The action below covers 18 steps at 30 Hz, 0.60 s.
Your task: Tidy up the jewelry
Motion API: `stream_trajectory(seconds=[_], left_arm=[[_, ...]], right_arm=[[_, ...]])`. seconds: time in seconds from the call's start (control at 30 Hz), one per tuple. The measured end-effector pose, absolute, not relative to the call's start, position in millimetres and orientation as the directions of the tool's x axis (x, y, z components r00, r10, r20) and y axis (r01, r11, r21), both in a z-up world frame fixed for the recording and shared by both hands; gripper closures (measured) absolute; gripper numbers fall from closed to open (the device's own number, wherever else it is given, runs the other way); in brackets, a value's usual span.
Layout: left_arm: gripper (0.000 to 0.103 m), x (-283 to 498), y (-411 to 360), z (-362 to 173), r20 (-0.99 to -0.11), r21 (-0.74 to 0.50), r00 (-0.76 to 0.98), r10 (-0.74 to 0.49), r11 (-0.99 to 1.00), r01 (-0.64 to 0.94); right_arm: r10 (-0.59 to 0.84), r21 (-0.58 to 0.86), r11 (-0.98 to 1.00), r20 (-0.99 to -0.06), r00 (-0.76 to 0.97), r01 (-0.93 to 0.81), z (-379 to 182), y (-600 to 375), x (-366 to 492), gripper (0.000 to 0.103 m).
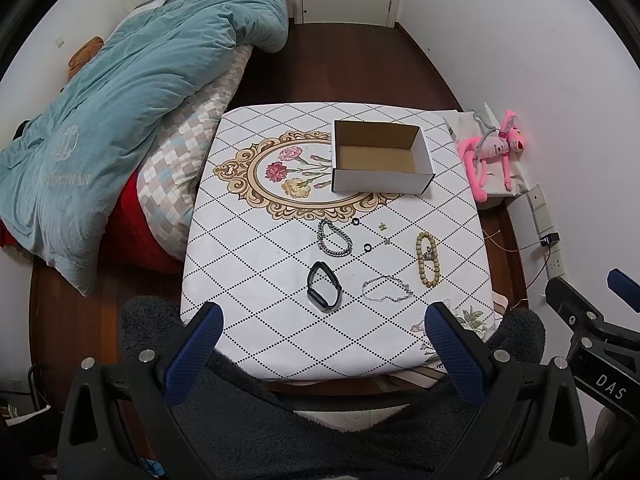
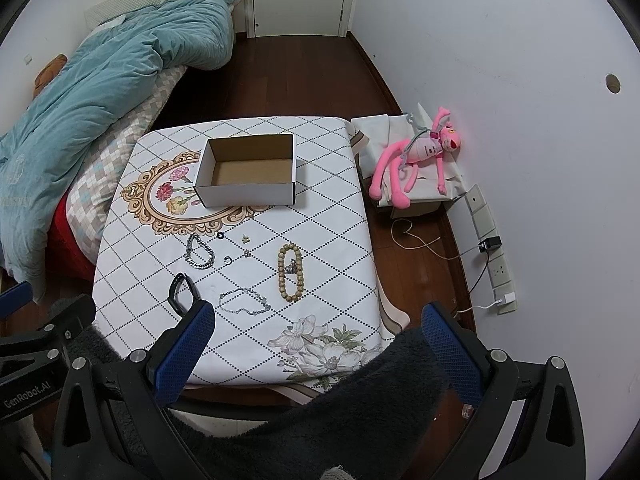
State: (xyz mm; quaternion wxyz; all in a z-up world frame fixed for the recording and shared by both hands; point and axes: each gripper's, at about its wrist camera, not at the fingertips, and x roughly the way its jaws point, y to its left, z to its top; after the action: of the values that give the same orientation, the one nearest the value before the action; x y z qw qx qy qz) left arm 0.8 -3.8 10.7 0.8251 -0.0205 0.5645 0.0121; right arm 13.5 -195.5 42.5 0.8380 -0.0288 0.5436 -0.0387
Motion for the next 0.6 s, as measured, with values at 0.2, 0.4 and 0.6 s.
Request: stream_trajectory(seconds=[0.2,0.4,0.6], left_arm=[[0.0,0.1,-2.6,10.1,-0.931,-0.021,0.365,-0.004,0.999,-0.042],[0.0,0.2,-2.7,10.3,-0.931,-0.021,0.366,-0.005,0.999,-0.042],[0.0,1.7,-6.8,12.3,-0.929,-0.024,0.369,-0.008,0.999,-0.039]], right_arm=[[-0.095,-0.089,0.995,-0.909,0.406,0.034,43.7,-195.1,14.1,0.0],[-0.094,-0.089,0.996,-0.91,0.405,0.032,44.4,-195.3,14.1,0.0],[-0.095,-0.089,0.995,-0.909,0.407,0.033,43.9,-195.4,13.3,0.0]])
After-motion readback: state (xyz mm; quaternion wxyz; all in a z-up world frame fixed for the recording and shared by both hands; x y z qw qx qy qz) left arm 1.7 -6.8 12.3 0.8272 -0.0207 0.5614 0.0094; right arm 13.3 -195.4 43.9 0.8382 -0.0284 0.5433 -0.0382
